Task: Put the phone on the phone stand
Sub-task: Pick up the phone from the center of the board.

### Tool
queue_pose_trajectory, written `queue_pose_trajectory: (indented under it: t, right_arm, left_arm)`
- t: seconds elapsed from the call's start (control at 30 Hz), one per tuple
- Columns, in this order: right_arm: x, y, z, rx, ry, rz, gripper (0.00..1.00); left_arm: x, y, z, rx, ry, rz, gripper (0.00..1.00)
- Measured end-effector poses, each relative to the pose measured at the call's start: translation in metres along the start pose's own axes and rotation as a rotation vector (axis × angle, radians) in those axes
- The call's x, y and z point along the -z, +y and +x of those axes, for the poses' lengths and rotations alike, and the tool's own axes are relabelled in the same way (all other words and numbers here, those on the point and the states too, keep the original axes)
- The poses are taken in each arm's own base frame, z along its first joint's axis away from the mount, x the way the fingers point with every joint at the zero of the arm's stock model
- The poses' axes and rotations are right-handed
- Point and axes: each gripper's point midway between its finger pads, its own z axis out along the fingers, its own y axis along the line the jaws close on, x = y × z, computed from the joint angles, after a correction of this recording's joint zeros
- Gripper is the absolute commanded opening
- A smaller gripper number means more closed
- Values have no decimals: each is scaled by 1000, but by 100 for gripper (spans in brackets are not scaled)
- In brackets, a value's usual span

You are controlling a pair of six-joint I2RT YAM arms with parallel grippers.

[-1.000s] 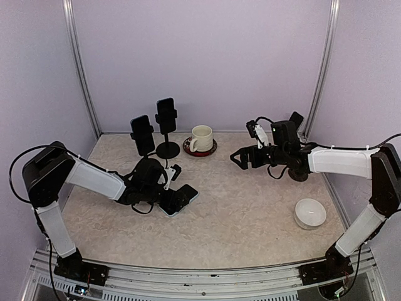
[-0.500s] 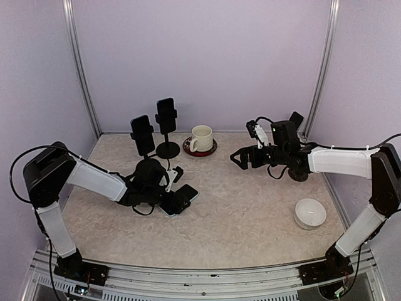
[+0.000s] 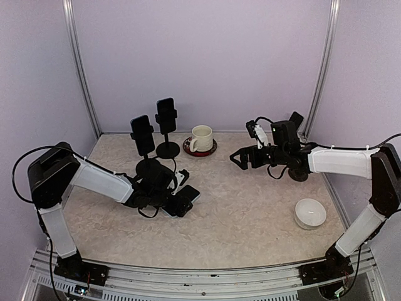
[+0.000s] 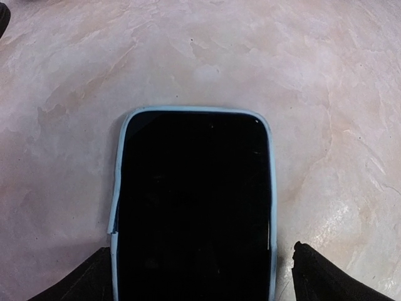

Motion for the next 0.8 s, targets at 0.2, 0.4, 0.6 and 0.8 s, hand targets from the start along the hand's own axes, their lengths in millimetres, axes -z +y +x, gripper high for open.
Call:
queue_pose_trajectory:
  t: [0.2,0.4,0.6,0.8]
  right_arm:
    - [0,0,0,0,0,-1,100]
    - [0,1,0,0,1,-4,100]
    - [0,1,0,0,1,-7,100]
    - [-1,5,1,4,3,-16,100]
  left_arm:
    - [-5,-4,-1,-36,5,-41,94]
    - [-6,-4,0,-53,9,-67,84]
    - [-7,-6,0,-59,8,-66,73]
    - [-7,-7,0,-62,7,-63,56]
